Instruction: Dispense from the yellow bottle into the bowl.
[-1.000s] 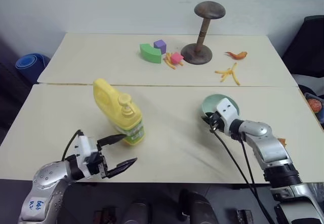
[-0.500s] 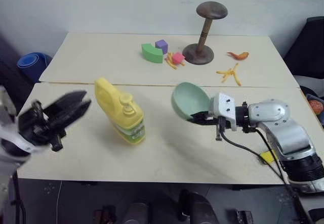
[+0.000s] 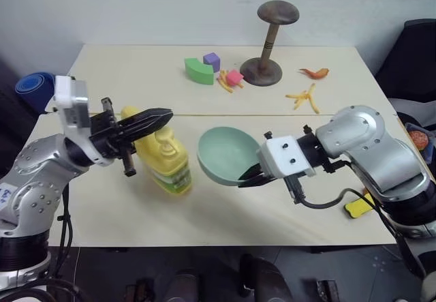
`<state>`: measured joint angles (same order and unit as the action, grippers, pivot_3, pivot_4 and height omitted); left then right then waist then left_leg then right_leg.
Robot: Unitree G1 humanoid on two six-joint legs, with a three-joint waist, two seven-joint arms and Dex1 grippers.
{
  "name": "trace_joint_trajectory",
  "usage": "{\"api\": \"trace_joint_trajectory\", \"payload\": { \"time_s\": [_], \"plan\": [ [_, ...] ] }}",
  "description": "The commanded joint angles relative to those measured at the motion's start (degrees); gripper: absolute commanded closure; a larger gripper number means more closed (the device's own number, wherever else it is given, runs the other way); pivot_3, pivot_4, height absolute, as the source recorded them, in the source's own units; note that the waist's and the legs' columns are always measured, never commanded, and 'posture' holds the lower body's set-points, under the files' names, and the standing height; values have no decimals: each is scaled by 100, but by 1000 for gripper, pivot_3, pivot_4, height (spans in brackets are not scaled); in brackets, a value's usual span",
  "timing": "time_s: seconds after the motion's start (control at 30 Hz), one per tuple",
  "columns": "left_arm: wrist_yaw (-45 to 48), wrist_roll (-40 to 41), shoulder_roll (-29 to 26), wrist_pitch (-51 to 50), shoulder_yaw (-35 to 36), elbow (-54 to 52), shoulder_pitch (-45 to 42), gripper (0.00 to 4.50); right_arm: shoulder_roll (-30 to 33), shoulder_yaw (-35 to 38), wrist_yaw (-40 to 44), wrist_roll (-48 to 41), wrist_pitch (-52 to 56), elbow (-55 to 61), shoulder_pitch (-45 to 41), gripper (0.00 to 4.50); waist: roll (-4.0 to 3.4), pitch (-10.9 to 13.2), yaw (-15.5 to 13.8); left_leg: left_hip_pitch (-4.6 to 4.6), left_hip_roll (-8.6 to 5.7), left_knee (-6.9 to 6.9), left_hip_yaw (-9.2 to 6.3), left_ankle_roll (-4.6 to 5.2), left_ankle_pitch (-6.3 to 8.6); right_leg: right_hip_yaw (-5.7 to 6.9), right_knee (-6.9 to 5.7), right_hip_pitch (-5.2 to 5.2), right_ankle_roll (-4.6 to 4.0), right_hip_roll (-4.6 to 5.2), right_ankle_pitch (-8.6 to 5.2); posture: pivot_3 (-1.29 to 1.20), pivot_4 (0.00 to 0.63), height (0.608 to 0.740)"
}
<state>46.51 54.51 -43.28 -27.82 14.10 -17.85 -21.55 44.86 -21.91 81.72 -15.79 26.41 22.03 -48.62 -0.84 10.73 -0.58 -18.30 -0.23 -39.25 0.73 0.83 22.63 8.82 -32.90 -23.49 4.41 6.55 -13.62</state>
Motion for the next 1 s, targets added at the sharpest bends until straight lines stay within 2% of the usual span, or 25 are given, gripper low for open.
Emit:
{"api": "trace_joint_trajectory", "payload": {
  "time_s": [0.03,0.37,0.77,1.0],
  "plan": [
    [132,-395,54,154,-133,124,-177,4478,-159,-127,81,94,34,-22,-463,4500,0,0,19,0,1,0,-2,-2,-2,1,-1,0,0,0,0,0,150,740],
    [145,-872,208,56,-368,136,-177,4478,-682,-521,48,185,796,-232,-1350,4500,1,-2,78,5,2,-2,-4,-5,-5,-4,-7,1,-1,7,0,0,150,740],
    [-74,-1440,415,236,-526,-16,153,4478,-751,-711,452,-221,1590,-1,-1401,4500,-5,-10,78,16,4,-1,-3,-8,-5,-12,-14,4,-3,13,-1,0,150,740],
    [-82,-1487,524,616,-115,219,112,4478,-551,-700,457,-67,1420,-98,-1204,4500,-5,-10,70,14,4,-1,-2,-9,-5,-13,-15,2,-3,13,-1,0,150,740]
  ]
}}
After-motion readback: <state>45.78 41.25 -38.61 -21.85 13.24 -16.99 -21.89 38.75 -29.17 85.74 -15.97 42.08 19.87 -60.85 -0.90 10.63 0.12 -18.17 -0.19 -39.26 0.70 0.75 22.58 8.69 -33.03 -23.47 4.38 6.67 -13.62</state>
